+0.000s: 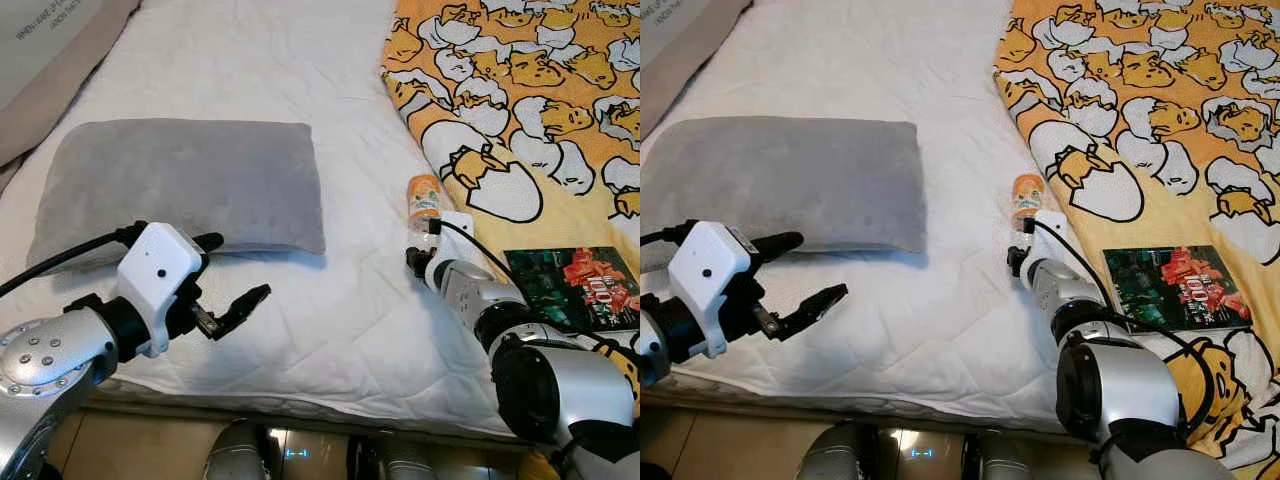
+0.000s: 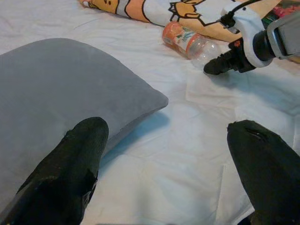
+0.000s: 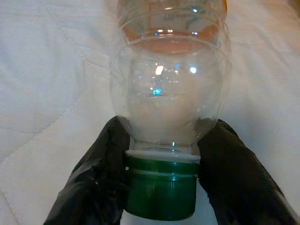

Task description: Clean up the room

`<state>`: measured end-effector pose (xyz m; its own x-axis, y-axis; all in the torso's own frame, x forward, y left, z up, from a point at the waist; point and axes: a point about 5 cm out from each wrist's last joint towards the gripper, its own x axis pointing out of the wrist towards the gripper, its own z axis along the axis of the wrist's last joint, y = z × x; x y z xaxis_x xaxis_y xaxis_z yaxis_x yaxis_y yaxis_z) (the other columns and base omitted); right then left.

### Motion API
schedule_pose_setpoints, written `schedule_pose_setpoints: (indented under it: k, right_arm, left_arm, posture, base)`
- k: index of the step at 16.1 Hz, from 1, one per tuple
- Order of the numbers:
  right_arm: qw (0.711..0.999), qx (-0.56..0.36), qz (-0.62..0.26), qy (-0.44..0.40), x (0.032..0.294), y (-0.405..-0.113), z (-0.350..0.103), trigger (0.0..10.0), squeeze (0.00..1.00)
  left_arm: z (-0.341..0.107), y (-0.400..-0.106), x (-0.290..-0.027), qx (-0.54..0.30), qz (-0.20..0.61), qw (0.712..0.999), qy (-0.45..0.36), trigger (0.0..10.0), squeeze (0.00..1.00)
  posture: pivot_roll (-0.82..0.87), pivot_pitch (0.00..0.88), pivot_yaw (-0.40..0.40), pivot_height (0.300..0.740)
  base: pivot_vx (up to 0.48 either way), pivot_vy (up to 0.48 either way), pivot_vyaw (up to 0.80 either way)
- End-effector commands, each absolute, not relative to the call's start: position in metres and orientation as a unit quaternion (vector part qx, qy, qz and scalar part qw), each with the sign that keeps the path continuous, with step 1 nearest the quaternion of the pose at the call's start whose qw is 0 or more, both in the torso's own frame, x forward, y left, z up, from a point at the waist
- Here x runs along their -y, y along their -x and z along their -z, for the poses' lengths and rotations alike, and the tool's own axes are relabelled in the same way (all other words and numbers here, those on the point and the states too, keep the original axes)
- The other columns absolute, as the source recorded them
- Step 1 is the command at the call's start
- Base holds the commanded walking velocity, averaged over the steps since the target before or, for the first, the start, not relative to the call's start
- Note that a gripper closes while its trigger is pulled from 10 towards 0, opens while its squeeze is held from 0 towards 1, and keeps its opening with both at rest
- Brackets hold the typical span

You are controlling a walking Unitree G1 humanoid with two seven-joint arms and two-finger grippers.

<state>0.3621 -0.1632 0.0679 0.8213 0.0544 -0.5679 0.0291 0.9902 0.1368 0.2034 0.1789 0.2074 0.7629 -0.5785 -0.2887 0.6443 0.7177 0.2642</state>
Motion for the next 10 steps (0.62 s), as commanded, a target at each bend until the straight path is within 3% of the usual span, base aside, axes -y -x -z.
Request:
schedule_pose_setpoints:
  k: [1, 10]
  right_arm:
    - [0.951, -0.303, -0.007, -0.066, 0.165, -0.359, -0.064, 0.0, 0.0]
    - [0.948, -0.307, 0.004, -0.088, 0.171, -0.355, -0.059, 0.0, 0.0]
  left_arm:
    - [-0.204, -0.202, -0.176, -0.098, 0.342, 0.918, -0.175, 10.0, 0.0]
    - [-0.191, -0.201, -0.167, -0.126, 0.387, 0.899, -0.159, 10.0, 0.0]
  posture:
    - [0.19, 0.196, -0.048, 0.74]
    - [0.16, 0.151, -0.033, 0.74]
  base:
    - [0.0, 0.0, 0.0]
    - [0.0, 0.0, 0.0]
